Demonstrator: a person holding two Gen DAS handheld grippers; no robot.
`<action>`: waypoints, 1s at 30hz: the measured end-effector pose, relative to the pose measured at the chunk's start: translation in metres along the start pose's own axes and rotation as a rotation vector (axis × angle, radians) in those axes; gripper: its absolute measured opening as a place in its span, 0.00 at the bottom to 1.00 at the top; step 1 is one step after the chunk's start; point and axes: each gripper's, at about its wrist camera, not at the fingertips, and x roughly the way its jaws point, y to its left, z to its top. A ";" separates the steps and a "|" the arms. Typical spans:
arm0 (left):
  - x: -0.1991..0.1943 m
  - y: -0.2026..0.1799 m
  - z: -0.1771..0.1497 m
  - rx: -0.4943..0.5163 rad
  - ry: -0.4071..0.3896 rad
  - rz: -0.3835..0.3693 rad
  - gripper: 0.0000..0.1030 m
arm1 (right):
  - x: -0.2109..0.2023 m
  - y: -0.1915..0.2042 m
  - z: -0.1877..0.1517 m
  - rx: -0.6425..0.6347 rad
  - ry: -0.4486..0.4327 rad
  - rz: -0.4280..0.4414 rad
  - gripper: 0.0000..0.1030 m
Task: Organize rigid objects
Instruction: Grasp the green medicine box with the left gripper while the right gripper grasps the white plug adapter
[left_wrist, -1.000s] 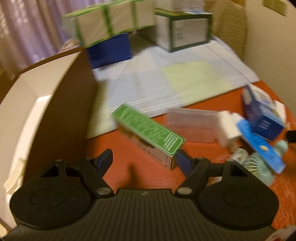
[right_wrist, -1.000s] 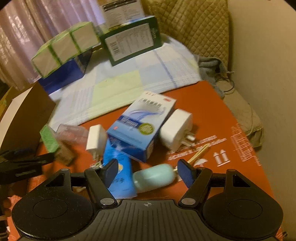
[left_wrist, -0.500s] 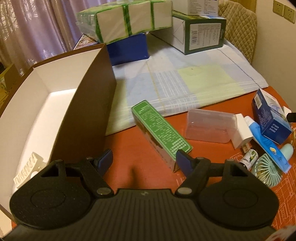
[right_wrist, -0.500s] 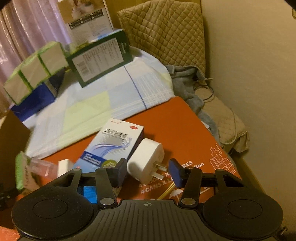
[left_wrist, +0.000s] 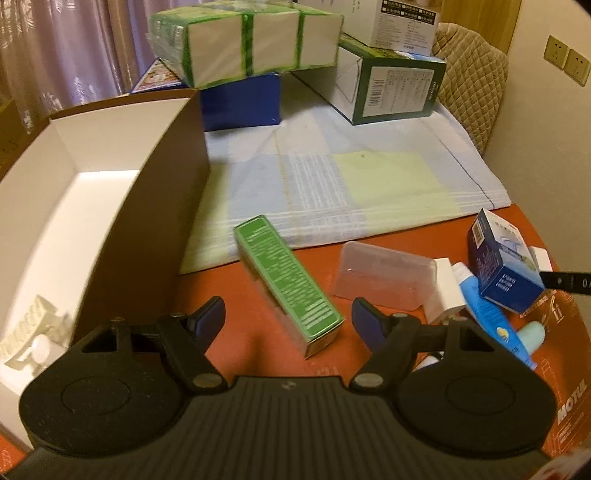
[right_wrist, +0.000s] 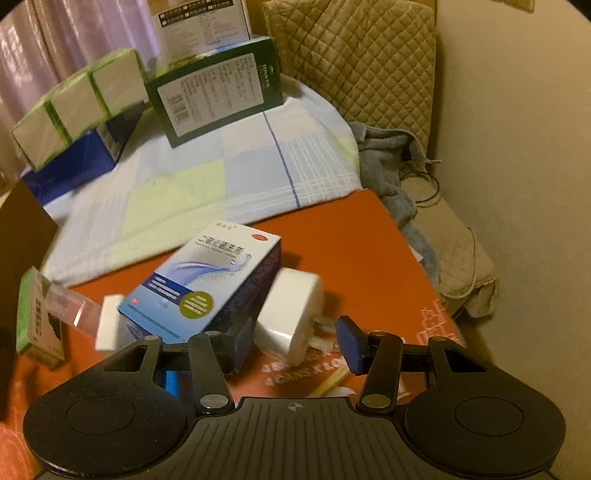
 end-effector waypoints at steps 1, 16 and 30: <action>0.003 -0.003 0.001 0.000 0.003 -0.007 0.71 | 0.000 -0.003 0.000 -0.004 0.006 -0.009 0.46; 0.036 0.002 0.002 0.001 0.068 0.027 0.30 | -0.012 -0.016 -0.005 0.019 -0.022 0.054 0.46; 0.026 0.011 0.000 0.067 0.060 0.027 0.35 | -0.009 -0.004 -0.001 -0.086 -0.052 0.060 0.46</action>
